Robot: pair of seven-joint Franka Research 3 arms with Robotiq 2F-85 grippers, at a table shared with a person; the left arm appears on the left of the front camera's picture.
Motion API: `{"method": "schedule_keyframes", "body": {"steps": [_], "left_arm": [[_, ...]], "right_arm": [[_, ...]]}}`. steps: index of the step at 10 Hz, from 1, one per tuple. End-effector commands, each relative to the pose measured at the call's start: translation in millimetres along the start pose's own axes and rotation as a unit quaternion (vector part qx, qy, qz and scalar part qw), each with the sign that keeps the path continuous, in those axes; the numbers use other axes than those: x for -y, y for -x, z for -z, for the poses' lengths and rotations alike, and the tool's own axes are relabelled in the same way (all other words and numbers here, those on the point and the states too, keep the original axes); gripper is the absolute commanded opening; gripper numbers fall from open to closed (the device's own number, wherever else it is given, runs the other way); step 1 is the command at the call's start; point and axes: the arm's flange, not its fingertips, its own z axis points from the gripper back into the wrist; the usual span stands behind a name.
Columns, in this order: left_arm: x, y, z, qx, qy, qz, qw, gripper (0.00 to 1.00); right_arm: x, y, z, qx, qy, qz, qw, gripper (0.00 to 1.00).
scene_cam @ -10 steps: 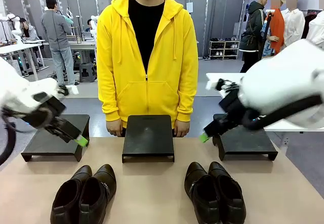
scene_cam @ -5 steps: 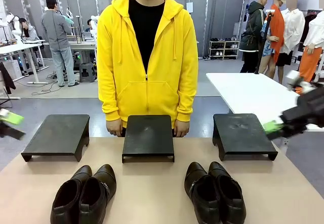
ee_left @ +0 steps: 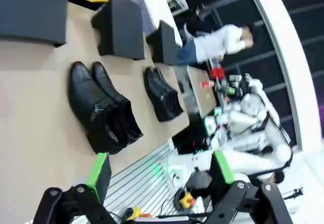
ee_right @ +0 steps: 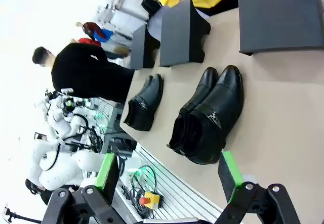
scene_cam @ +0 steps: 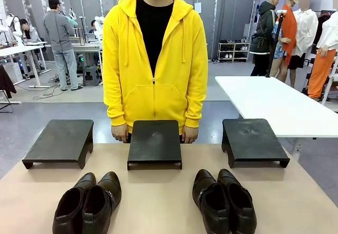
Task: Place the shoes on the stand as instructed by the person.
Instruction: Pick up one pair of Shoes and place it on the Shoes Stand indicated by the person.
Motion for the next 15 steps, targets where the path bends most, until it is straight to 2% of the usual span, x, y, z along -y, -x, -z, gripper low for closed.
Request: {"method": "schedule_keyframes", "body": {"steps": [1, 3, 5, 7, 8, 9, 15], "left_arm": [[-17, 21, -21, 0.052, 0.008, -0.023, 0.998, 1.0], [-25, 36, -48, 0.093, -0.011, -0.048, 0.994, 1.0], [-28, 36, -61, 0.109, -0.029, -0.047, 0.992, 1.0], [-25, 27, -59, 0.107, -0.05, -0.048, 0.992, 1.0], [-28, 43, -63, 0.102, -0.031, -0.061, 0.992, 1.0], [-28, 43, -63, 0.102, -0.031, -0.061, 0.992, 1.0], [-28, 43, -63, 0.102, -0.031, -0.061, 0.992, 1.0]], "right_arm": [[-17, 16, -11, 0.028, -0.008, 0.002, 1.0, 1.0], [-21, 34, -41, 0.073, 0.02, 0.035, 0.997, 1.0], [-22, 47, -57, 0.084, 0.053, 0.046, 0.994, 1.0], [-17, 57, -58, 0.1, 0.069, 0.068, 0.99, 1.0], [-17, 59, -57, 0.098, 0.078, 0.065, 0.99, 1.0], [-12, 52, -69, 0.096, 0.052, 0.045, 0.993, 1.0], [-12, 52, -69, 0.096, 0.052, 0.045, 0.993, 1.0]]}}
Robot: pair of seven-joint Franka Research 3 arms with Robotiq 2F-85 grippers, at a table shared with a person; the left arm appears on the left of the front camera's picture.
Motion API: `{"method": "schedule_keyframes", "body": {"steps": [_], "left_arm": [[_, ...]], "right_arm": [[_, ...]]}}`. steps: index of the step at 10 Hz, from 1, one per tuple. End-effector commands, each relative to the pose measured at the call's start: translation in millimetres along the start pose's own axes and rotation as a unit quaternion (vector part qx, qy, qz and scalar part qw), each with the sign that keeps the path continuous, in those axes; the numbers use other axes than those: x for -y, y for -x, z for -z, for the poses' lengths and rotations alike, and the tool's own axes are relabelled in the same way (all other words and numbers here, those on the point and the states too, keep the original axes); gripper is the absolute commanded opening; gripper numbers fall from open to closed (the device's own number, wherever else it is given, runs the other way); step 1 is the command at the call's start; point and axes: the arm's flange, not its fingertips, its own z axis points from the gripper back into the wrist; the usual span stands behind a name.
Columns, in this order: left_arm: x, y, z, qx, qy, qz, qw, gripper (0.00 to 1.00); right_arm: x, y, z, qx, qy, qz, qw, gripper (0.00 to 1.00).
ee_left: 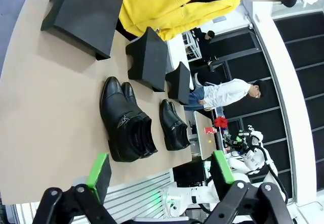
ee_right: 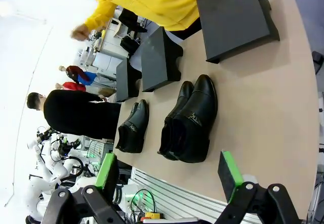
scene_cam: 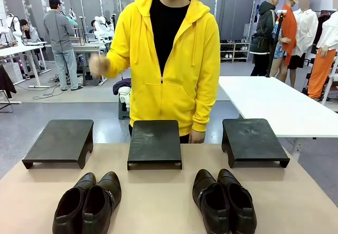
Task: Place the shoes on the stand as instructed by the person.
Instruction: Pick up one pair of Shoes and place it on the Shoes Stand indicated by the person.
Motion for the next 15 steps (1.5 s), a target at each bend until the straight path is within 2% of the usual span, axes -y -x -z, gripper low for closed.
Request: {"method": "schedule_keyframes", "body": {"steps": [1, 11, 12, 13, 15], "left_arm": [[-1, 1, -2, 0.0, 0.005, 0.001, 1.0, 1.0], [0, 0, 0, 0.0, 0.0, 0.0, 1.0, 1.0], [20, -9, 9, -0.026, -0.002, 0.047, 0.999, 1.0], [41, -20, 22, -0.045, -0.034, 0.052, 0.997, 1.0], [101, -35, 64, -0.113, -0.054, 0.091, 0.988, 1.0]], "right_arm": [[-1, -4, -2, -0.002, -0.006, -0.003, 1.0, 1.0], [-1, -4, -2, -0.002, -0.006, -0.003, 1.0, 1.0], [-1, -4, -2, -0.002, -0.006, -0.003, 1.0, 1.0], [-1, -4, -2, -0.002, -0.006, -0.003, 1.0, 1.0], [-1, -4, -2, -0.002, -0.006, -0.003, 1.0, 1.0]]}}
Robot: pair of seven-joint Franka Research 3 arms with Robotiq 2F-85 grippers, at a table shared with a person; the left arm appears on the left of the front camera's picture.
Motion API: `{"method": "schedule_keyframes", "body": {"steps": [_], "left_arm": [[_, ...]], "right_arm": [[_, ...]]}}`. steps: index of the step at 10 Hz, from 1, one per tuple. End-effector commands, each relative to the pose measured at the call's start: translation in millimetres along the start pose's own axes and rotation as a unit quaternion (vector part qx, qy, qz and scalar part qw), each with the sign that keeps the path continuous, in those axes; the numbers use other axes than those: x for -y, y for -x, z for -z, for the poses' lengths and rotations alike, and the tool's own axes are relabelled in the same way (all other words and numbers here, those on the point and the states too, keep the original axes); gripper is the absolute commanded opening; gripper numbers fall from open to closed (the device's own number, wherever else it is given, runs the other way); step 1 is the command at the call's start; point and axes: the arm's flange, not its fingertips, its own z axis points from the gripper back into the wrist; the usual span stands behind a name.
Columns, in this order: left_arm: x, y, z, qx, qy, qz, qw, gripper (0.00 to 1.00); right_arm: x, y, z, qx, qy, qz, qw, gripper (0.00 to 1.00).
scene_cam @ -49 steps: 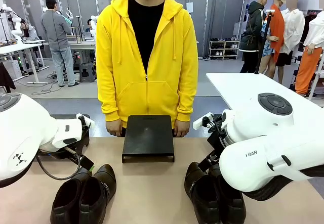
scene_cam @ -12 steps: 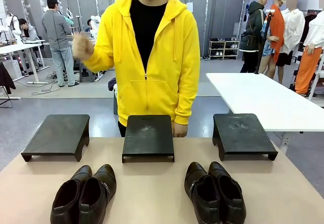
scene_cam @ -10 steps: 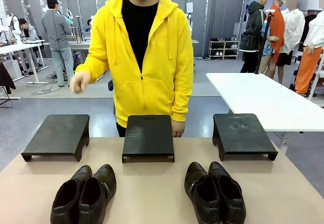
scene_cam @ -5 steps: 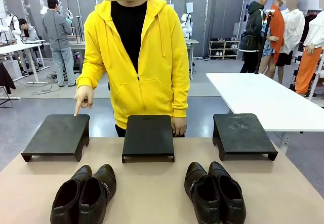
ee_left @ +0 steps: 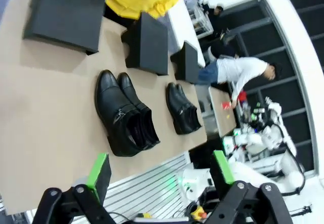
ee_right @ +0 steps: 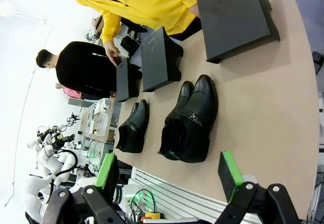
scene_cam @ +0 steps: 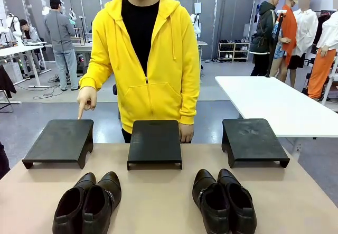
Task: Place the shoes on the stand as instructed by the person.
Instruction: Pick up one pair of Shoes and place it on the Shoes Stand indicated by the person.
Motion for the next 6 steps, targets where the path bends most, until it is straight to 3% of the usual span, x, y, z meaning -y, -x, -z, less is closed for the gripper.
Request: {"method": "schedule_keyframes", "body": {"steps": [1, 3, 6], "left_arm": [[59, -27, 30, -0.064, -0.033, 0.036, 0.997, 1.0], [122, -40, 76, -0.143, -0.08, 0.066, 0.984, 1.0], [194, -18, 171, -0.241, -0.207, 0.096, 0.943, 1.0]], "right_arm": [[-1, -3, -2, -0.003, -0.005, -0.003, 1.0, 1.0], [-1, -3, -2, -0.003, -0.005, -0.003, 1.0, 1.0], [-1, -3, -2, -0.003, -0.005, -0.003, 1.0, 1.0]]}}
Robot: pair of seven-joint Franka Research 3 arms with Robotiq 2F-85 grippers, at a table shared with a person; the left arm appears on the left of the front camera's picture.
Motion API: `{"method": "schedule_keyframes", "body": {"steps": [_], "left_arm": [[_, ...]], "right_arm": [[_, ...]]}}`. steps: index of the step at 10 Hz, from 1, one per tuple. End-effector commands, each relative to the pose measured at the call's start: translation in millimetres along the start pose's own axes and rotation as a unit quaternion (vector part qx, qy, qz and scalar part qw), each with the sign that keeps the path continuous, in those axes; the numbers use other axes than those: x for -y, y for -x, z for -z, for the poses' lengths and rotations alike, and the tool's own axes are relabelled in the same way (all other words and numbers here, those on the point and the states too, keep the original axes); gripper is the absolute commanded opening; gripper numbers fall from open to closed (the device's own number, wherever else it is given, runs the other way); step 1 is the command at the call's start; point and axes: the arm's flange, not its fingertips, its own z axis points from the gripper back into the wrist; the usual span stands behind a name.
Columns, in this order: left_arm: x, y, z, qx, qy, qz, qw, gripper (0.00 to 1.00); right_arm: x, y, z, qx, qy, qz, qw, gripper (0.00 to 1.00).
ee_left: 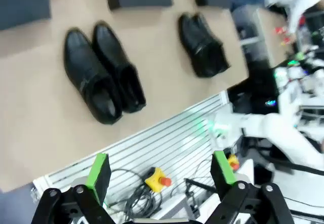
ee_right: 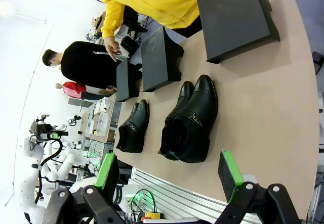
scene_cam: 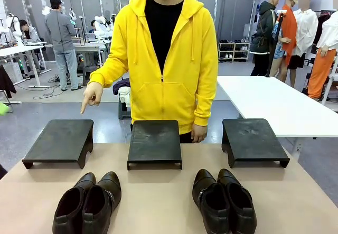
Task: Place the shoes on the stand as instructed by the person.
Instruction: Pick up one pair of Shoes and place it on the Shoes Stand indicated by the person.
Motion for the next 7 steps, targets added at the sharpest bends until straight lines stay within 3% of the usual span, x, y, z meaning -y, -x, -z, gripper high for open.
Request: {"method": "schedule_keyframes", "body": {"steps": [1, 3, 7], "left_arm": [[29, -8, 32, -0.056, -0.071, -0.003, 0.996, 1.0], [60, -3, 80, -0.085, -0.114, -0.039, 0.989, 1.0], [70, 13, 172, -0.064, -0.186, -0.052, 0.979, 1.0]], "right_arm": [[0, -3, -1, -0.003, -0.005, -0.002, 1.0, 1.0], [0, -3, -1, -0.003, -0.005, -0.002, 1.0, 1.0], [0, -3, -1, -0.003, -0.005, -0.002, 1.0, 1.0]]}}
